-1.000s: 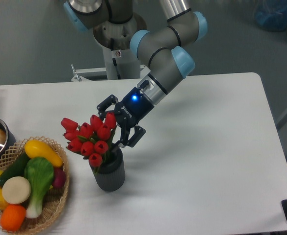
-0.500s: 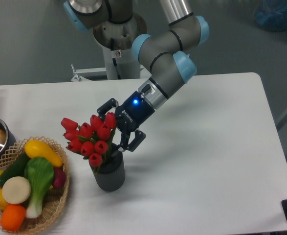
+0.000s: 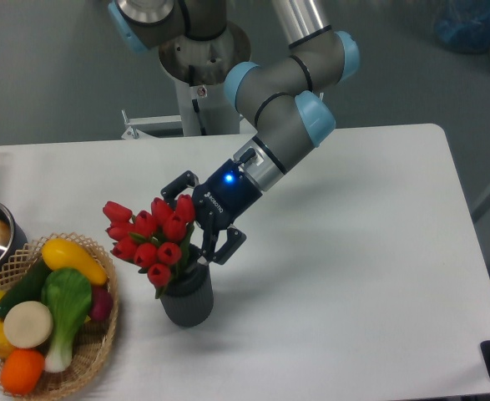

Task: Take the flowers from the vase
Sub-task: 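Lower the open gripper around the tulip stems above the vase rim, then close the gripper on the tulip stems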

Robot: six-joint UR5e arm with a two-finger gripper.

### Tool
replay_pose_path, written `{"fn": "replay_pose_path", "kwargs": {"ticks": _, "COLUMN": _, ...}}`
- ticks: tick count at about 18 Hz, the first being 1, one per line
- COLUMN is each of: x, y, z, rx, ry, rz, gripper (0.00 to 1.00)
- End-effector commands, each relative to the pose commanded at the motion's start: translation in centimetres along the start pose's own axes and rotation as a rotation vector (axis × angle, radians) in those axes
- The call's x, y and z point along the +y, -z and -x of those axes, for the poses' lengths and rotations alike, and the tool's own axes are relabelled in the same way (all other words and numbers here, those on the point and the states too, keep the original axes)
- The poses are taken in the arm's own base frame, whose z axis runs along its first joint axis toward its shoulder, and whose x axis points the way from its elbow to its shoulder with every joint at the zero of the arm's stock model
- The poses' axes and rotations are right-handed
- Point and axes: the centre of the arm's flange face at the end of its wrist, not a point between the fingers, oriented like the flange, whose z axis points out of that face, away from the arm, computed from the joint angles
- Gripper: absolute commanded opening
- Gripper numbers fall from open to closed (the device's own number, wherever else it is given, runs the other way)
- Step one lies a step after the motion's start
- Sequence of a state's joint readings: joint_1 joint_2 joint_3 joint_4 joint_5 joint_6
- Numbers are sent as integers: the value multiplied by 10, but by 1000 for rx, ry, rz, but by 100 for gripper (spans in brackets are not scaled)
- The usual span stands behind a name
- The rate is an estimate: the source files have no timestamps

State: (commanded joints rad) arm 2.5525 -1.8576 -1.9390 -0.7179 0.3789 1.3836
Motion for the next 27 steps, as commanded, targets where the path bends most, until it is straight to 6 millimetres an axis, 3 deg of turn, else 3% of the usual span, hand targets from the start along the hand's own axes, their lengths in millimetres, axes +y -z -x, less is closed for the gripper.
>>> {"fn": "replay_pose_path", "kwargs": {"ticks": 2, "x": -2, "y": 0, "z": 2, "rx": -1, "ry": -6, "rz": -3, "gripper": 83}}
{"fn": "replay_pose_path", "kwargs": {"ticks": 4, "x": -1, "y": 0, "z": 3, "rx": 0, "ry": -6, "rz": -5, "gripper": 59}}
{"fn": "replay_pose_path", "kwargs": {"ticks": 7, "x": 2, "y": 1, "z": 5, "rx": -2, "ry": -8, "rz": -6, "gripper": 46}}
{"fn": "replay_pose_path", "kwargs": {"ticks": 9, "x": 2, "y": 2, "z": 6, "rx": -5, "ry": -8, "rz": -6, "gripper": 32}}
{"fn": "replay_pose_path", "kwargs": {"ticks": 12, "x": 0, "y": 5, "z": 7, "rx": -9, "ry": -10, "rz": -14, "gripper": 26}}
{"fn": "replay_pose_path", "kwargs": {"ticks": 17, "x": -1, "y": 7, "z": 9, "rx": -12, "ry": -13, "rz": -21, "gripper": 24}}
{"fn": "replay_pose_path", "kwargs": {"ticks": 25, "x": -18, "y": 26, "z": 18, "rx": -36, "ry": -18, "rz": -83, "gripper": 24}}
{"fn": "replay_pose_path", "kwargs": {"ticks": 27, "x": -36, "y": 39, "z": 22, "rx": -57, "ry": 1, "rz": -90, "gripper": 24}}
